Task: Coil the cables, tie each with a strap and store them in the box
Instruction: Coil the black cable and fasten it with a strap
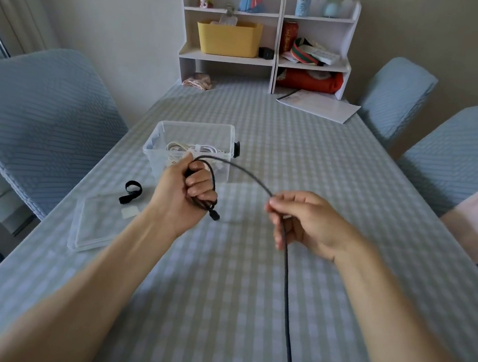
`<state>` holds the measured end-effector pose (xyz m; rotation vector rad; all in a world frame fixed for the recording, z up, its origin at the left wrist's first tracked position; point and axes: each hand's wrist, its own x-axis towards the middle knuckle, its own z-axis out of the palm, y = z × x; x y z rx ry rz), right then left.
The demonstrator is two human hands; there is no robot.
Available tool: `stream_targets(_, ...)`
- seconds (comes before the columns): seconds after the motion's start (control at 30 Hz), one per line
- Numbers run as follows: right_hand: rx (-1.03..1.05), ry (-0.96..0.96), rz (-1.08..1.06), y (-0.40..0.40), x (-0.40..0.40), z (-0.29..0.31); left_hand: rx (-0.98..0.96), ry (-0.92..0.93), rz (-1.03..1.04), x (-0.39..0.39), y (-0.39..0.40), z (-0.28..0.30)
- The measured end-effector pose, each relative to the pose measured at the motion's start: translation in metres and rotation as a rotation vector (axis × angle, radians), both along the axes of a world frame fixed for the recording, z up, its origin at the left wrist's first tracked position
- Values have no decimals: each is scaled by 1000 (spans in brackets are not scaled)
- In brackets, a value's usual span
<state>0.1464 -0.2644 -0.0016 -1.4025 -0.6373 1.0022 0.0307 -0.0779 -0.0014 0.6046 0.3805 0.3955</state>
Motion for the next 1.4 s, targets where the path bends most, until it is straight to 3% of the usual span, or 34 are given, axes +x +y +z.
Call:
stream_targets(0.1,175,248,-439,12,5,-5,108,9,-162,-3,-9,5)
stream_targets(0.17,208,267,-567,16,8,-8,207,70,-274,-5,-19,8)
stream_targets(0.27,117,42,-596,16,8,-16,244,111,-402,-7,-32,13)
stream_targets(0.37,-94,-316,-537,15,4,-19,171,-6,-393,-7,-33,16)
stream_targets(0.47,-206,-624,-375,15,0,-24,91,-132,-260,-8,-28,17)
stream_targets(0.6,-206,-819,-170,19,-9,-28,26,-139,91,-1,-23,16)
stream_targets(0.8,-325,-1052,105,20,-21,-22,241,15,183,5,-19,3)
stream_targets(1.0,-371,-979,213,10,-20,-10,559,203,164,5,-13,3)
stream_targets(1.13,-180,-948,107,2,-15,1,835,333,87,7,-25,2)
stream_targets(1.3,60,-1142,-87,5,-11,0,1382,516,-120,9,-43,-14)
stream_targets(1.4,65,-1193,-228,2,-2,-1,1399,491,-146,9,-42,-11)
